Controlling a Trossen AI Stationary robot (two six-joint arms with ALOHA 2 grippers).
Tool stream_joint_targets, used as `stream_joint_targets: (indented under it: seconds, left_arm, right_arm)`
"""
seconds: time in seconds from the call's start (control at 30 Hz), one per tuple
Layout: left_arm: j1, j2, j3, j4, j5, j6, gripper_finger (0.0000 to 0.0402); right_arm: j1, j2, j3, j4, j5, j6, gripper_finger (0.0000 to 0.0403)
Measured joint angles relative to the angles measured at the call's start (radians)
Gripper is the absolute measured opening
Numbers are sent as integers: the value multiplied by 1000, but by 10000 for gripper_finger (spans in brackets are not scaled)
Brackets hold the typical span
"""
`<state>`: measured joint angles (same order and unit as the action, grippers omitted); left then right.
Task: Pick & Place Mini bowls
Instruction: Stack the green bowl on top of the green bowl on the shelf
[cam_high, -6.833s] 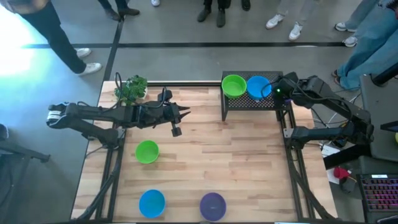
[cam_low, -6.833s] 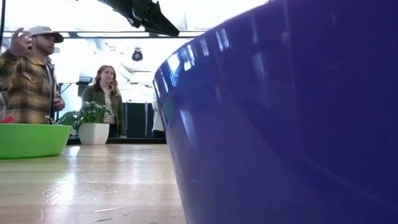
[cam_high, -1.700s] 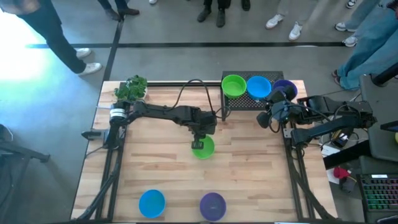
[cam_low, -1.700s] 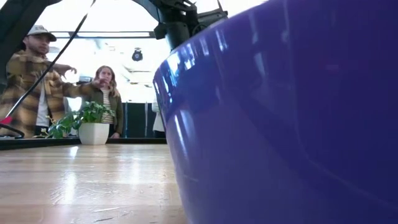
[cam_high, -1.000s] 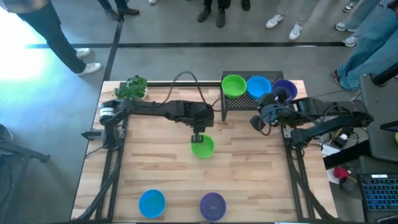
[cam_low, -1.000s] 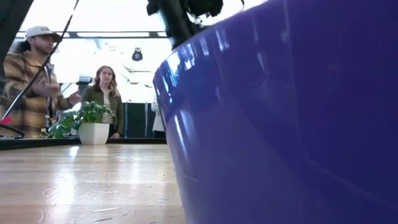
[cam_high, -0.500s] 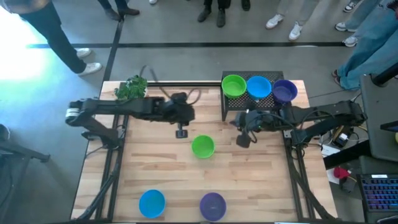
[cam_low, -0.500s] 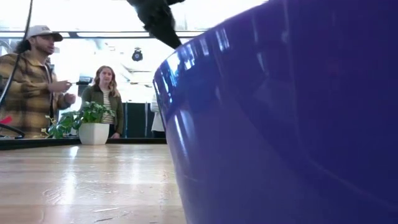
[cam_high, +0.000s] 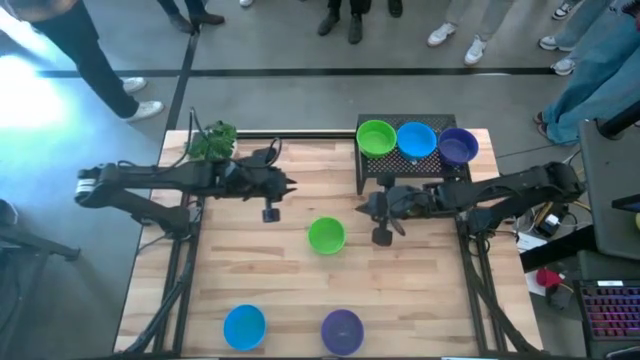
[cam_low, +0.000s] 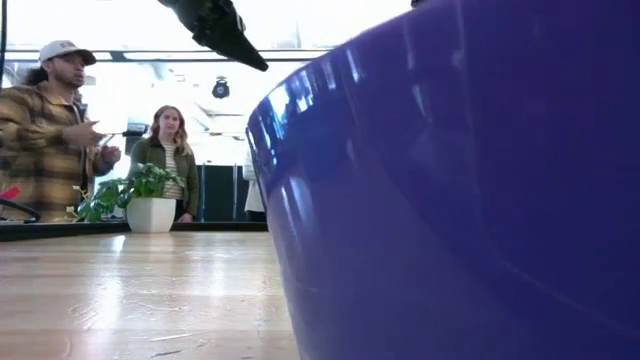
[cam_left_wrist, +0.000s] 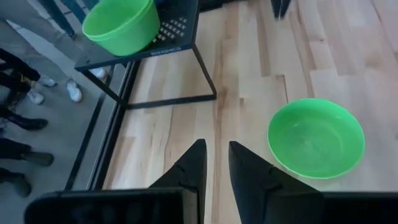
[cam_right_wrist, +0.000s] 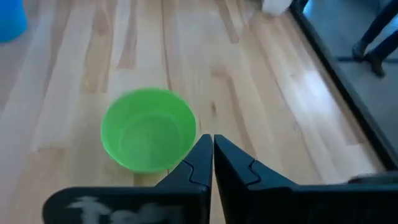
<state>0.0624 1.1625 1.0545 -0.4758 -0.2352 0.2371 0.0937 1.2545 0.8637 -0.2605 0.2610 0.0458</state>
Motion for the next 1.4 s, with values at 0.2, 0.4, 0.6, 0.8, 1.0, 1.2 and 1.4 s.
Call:
stream_joint_targets:
  seconds: [0.2, 0.4, 0.6, 0.8, 1.0, 1.2, 1.4]
  left_arm:
    - [0, -13, -13, 12, 0, 12, 62]
    - [0, -8, -13, 14, 1, 25, 62]
    - [0, -8, -13, 13, 1, 25, 62]
    - [0, -8, -14, 13, 1, 24, 62]
    - [0, -8, -14, 13, 2, 23, 62]
    - [0, -8, -18, 12, 1, 23, 62]
    - [0, -7, -31, 11, 2, 22, 62]
  right_arm:
    - [0, 111, 9, 15, 1, 14, 50]
    - [-1, 249, 60, 15, 2, 36, 93]
    - [-13, 374, 114, 15, 3, 76, 105]
    - [-39, 467, 147, 18, -2, 93, 97]
    - [-48, 484, 157, 33, -10, 108, 86]
    - [-49, 475, 156, 40, -11, 123, 77]
    - [-51, 484, 148, 41, -35, 138, 72]
